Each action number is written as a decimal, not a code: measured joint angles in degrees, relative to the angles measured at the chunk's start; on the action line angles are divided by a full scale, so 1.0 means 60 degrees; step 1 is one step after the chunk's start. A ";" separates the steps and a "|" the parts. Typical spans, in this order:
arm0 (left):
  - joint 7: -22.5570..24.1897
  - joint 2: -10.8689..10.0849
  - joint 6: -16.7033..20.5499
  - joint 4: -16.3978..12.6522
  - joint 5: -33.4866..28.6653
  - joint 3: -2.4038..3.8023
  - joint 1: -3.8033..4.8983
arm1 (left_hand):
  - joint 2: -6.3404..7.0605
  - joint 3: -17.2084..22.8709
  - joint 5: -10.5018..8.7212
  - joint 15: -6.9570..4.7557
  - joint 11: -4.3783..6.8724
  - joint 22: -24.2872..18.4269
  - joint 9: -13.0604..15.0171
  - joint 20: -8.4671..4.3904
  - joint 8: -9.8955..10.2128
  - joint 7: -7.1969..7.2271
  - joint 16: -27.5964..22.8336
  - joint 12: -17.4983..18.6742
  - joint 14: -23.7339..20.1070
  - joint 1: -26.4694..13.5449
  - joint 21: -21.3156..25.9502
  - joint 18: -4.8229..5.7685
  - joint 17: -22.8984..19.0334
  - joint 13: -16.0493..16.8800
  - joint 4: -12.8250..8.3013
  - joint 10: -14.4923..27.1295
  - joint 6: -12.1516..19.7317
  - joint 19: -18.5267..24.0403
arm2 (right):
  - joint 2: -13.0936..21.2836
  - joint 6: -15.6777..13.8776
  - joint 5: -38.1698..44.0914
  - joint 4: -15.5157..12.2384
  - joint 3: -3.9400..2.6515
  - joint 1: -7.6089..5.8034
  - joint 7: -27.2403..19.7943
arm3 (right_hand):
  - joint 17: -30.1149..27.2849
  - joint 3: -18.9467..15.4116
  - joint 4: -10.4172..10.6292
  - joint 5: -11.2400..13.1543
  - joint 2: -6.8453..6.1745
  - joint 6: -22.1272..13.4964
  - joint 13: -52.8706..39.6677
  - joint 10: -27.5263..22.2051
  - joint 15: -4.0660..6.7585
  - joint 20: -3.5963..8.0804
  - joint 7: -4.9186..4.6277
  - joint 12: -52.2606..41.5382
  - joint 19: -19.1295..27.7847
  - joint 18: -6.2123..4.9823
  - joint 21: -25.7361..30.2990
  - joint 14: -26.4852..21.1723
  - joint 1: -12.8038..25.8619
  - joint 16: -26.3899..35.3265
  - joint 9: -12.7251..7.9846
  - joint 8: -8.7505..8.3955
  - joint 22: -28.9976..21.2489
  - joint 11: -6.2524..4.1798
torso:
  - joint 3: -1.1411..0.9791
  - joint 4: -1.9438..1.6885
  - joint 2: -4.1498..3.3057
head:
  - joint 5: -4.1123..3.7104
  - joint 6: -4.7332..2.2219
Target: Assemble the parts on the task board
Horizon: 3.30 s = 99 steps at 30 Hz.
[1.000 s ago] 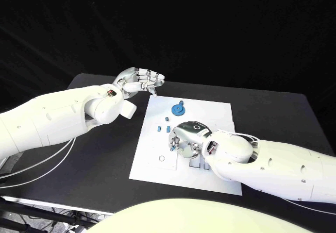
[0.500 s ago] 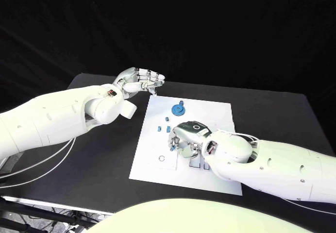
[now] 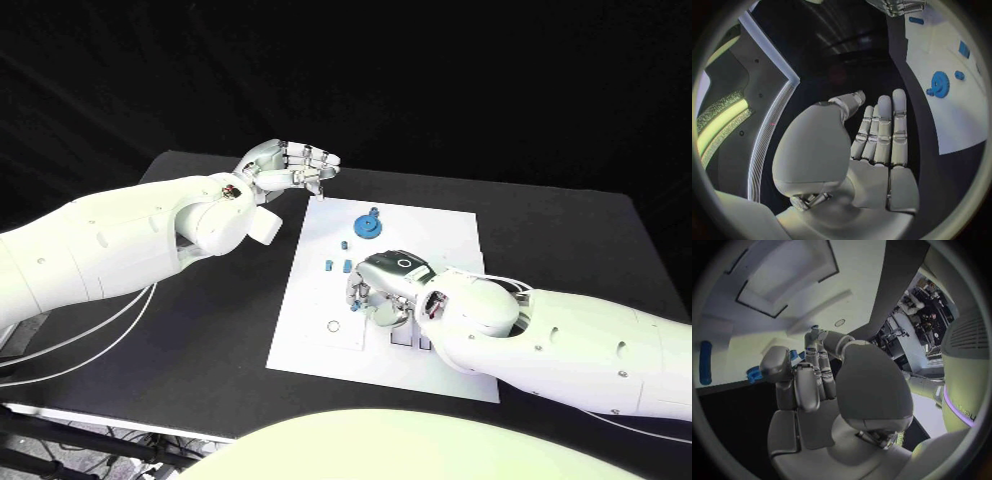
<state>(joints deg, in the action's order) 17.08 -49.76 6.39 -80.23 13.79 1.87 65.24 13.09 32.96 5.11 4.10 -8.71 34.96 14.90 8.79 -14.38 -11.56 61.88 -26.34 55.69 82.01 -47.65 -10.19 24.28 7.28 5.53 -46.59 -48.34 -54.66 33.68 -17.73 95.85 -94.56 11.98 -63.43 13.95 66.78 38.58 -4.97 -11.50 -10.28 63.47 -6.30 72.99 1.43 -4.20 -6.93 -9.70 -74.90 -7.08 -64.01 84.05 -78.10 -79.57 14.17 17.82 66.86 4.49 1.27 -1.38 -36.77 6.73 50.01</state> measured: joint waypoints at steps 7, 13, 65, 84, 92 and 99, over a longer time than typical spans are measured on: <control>-0.0016 0.0000 -0.0019 0.0001 0.0008 0.0000 0.0000 | 0.0000 0.0000 0.0000 0.0000 0.0000 0.0000 0.0000 0.0000 0.0000 0.0000 0.0000 0.0000 0.0000 0.0000 0.0000 0.0000 0.0001 0.0000 0.0000 0.0000 0.0000 0.0000 | -0.0016 0.0010 0.0002 0.0022 0.0000 0.0003 0.0022 | -0.0001 0.0000 0.0000 0.0002 -0.0001 -0.0001 0.0007 0.0001 0.0000 0.0000 0.0001 -0.0011 0.0000 0.0000 0.0000 0.0000 0.0000 0.0000 0.0000 -0.0017 0.0000 0.0000 | 0.0003 0.0001 0.0000 | -0.0004 0.0000; -0.0029 -0.0001 -0.0032 0.0000 0.0016 0.0000 0.0000 | 0.0000 0.0000 0.0000 0.0000 0.0001 0.0000 0.0001 0.0000 0.0000 0.0000 0.0000 0.0000 0.0000 0.0000 0.0000 0.0000 0.0001 0.0001 0.0000 0.0000 0.0000 0.0000 | -0.0050 0.0048 0.0003 0.0082 0.0000 0.0006 0.0034 | -0.0001 0.0029 -0.0029 -0.0027 -0.0026 -0.0017 -0.0006 0.0001 0.0000 0.0000 0.0017 -0.0010 0.0000 0.0000 0.0000 0.0000 0.0025 0.0000 0.0017 0.0023 -0.0001 -0.0001 | 0.0002 0.0000 0.0002 | -0.0017 0.0000; -0.0108 -0.0034 -0.0057 -0.0020 0.0065 -0.0002 0.0000 | 0.0000 0.0000 0.0000 0.0000 0.0036 0.0001 -0.0007 0.0000 0.0000 0.0000 0.0000 0.0000 0.0000 0.0000 0.0000 0.0001 -0.0006 -0.0017 0.0000 0.0034 0.0000 0.0000 | 0.0005 0.0124 -0.0170 0.0076 0.0020 0.0021 0.0150 | -0.0186 -0.0263 0.0052 -0.0044 -0.0161 -0.1048 0.0298 -0.1201 -0.0271 -0.0344 -0.0366 0.0673 0.0446 -0.0002 0.0687 -0.0005 0.0511 -0.0038 0.0092 -0.0497 -0.0416 0.0208 | -0.0005 0.0000 0.0001 | -0.0031 0.0000; -0.0100 -0.0110 -0.0076 -0.0057 0.0061 -0.0010 0.0000 | 0.0000 -0.0027 0.0000 -0.0001 0.0033 0.0000 -0.0018 0.0000 0.0000 -0.0003 -0.0037 0.0000 0.0000 0.0000 0.0000 0.0001 -0.0021 -0.0028 -0.0027 0.0107 0.0003 0.0000 | 0.2149 -0.0488 -0.1451 -0.1083 -0.0271 -0.1005 0.0101 | -0.0869 -0.1384 0.0397 -0.0044 -0.0603 -0.1717 0.0403 -0.2306 -0.0468 -0.0514 -0.0416 0.0646 0.1002 -0.0152 0.1809 -0.0028 0.0874 0.0182 0.0125 -0.0875 -0.1200 0.0312 | 0.0019 0.0013 0.0033 | -0.0319 -0.0007; -0.0084 -0.0134 -0.0105 -0.0086 0.0053 -0.0018 -0.0002 | 0.0000 -0.0027 0.0000 0.0000 0.0034 0.0000 -0.0018 0.0000 0.0000 -0.0035 -0.0037 0.0000 0.0000 0.0000 0.0000 0.0000 -0.0021 -0.0028 -0.0027 0.0106 0.0035 0.0000 | 0.2754 0.0221 -0.1931 -0.0803 -0.0283 -0.1220 0.0142 | -0.1430 -0.6147 0.2723 -0.0173 -0.0118 -0.2292 0.0342 -0.4020 -0.0682 -0.0633 -0.0204 -0.0844 0.1181 -0.0299 0.3051 -0.0243 -0.1443 0.0207 0.0257 -0.1367 -0.1958 0.0500 | 0.0023 0.0026 0.0040 | -0.0489 -0.0087; -0.0078 -0.0129 -0.0125 -0.0083 0.0049 -0.0023 -0.0002 | 0.0000 -0.0043 0.0000 0.0000 0.0034 0.0001 -0.0027 0.0000 0.0000 -0.0035 -0.0036 -0.0046 0.0000 0.0000 0.0000 0.0000 -0.0030 -0.0036 -0.0010 0.0105 0.0035 0.0000 | 0.2761 0.0739 -0.1973 -0.0583 -0.0285 -0.1202 0.0159 | -0.1423 -0.6531 0.3557 -0.0173 -0.0211 -0.2379 0.0342 -0.4231 -0.0682 -0.0633 -0.0192 -0.1119 0.1180 -0.0299 0.3153 -0.0243 -0.1953 0.0149 0.0296 -0.1420 -0.1992 0.0520 | 0.0007 0.0024 0.0023 | -0.0554 -0.0112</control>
<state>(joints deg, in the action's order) 16.61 -50.54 5.64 -80.72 14.08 1.73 65.23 13.09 32.70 5.11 4.10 -8.50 34.97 14.73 8.79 -14.38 -11.77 61.66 -26.61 55.69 82.01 -47.65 -10.18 24.10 7.07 5.47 -45.96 -48.13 -54.66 50.25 -13.29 84.01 -98.06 10.27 -70.65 14.90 58.24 -0.60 16.37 -12.54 -11.54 49.20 -4.24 47.61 -2.67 -8.00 -8.08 -16.42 -67.82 -8.87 -45.09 82.59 -89.82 -78.68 15.95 9.30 54.91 7.61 1.31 -1.24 -36.63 3.41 49.34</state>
